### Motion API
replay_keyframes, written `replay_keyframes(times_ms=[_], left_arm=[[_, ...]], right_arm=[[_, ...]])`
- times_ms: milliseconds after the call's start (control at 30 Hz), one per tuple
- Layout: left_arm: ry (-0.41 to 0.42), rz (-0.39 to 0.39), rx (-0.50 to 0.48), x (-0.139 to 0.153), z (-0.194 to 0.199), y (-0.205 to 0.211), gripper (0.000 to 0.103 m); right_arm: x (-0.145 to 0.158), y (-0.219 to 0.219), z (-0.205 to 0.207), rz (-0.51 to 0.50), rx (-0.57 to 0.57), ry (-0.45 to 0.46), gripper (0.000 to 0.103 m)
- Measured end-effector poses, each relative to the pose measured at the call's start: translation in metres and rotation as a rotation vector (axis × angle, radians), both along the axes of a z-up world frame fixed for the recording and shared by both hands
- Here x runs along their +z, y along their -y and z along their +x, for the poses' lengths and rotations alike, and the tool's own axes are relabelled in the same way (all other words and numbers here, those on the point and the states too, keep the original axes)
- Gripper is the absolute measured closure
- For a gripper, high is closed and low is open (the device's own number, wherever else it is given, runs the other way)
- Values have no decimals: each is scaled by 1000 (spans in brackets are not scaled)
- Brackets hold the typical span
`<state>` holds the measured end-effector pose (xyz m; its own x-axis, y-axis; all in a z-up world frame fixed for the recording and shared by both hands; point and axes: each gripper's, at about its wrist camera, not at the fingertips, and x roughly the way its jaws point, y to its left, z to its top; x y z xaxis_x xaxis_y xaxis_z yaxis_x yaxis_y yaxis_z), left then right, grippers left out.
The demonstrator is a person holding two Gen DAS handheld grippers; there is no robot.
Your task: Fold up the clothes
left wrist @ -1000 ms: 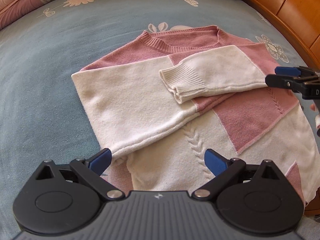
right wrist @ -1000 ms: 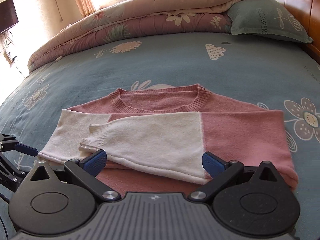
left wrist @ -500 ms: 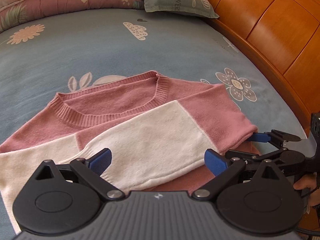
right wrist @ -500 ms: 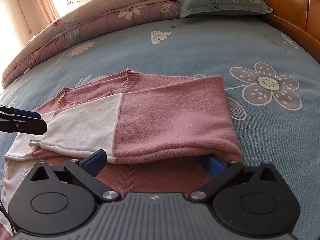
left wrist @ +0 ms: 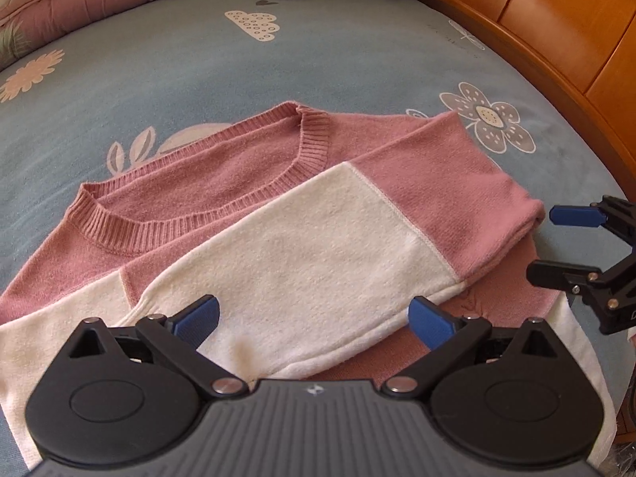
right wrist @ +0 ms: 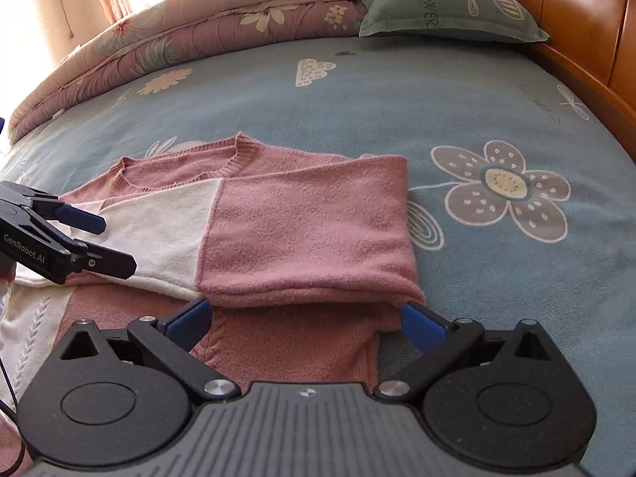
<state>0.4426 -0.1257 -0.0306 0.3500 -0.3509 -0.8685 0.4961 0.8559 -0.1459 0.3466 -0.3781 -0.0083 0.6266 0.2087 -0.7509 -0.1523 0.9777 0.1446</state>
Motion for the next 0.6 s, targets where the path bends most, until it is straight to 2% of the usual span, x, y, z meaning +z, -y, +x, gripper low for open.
replay_keyframes(times_ms=[100,300,400,533,600], left_arm=[[-21,-2,12,-8,4,3,2],[-27,3,26,-19,7,0,2],[-58,1,21,-12,12,2,2],[-59,-91,6,15,29,15,3],[-55,-144,-33,29,43,32,2]], right_arm=[[11,-3,12,-10,22,74,0],[-37,-13,29,-40,103,-37,0],[-43,-26,19,-158,198,12,0],[-33,-25,25,-154,187,-14,0],[-22,-25,22,-135,168,26,0]])
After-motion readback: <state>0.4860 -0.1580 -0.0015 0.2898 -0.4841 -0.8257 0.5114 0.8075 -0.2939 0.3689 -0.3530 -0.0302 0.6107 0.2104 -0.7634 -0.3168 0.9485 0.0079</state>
